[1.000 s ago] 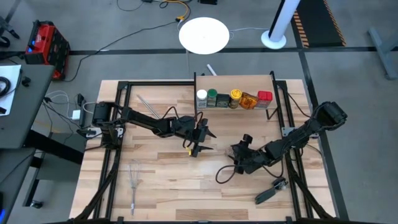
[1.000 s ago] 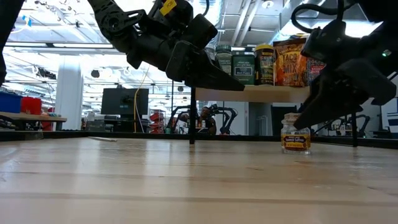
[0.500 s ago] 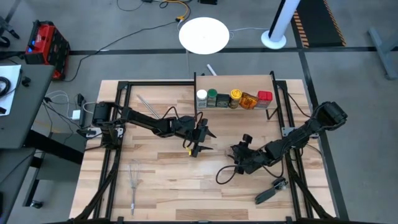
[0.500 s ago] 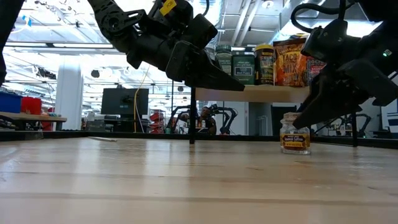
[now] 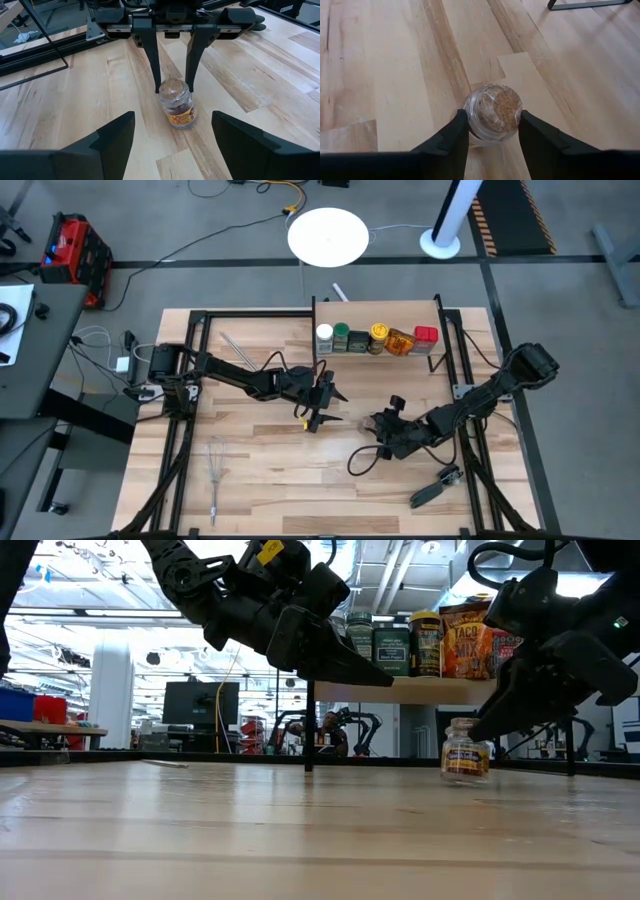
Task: Shelf spices
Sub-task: Put the transparent seasoning bottle on the shelf
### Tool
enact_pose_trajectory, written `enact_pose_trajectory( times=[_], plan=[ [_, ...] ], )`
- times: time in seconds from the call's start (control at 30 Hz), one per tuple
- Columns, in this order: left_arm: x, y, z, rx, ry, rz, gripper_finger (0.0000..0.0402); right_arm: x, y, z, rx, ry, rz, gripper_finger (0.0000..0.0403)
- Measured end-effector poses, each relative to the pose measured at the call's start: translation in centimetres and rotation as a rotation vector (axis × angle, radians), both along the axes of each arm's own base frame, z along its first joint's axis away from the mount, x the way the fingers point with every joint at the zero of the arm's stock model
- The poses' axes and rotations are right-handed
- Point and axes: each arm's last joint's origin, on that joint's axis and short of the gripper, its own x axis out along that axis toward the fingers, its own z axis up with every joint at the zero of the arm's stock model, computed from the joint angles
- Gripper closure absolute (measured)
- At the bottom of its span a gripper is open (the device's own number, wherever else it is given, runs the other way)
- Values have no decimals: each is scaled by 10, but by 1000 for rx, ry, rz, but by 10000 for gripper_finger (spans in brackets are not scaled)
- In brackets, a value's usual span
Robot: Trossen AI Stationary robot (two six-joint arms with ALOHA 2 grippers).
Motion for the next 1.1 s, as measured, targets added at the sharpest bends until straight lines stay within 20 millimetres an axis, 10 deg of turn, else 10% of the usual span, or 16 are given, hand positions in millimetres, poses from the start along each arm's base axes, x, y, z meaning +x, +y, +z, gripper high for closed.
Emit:
enact_pose_trajectory(
  times=[1.1],
  plan=[
    [-6, 1, -11, -23, 121, -85, 146, 12, -12, 2, 25, 1, 66, 184]
  ],
)
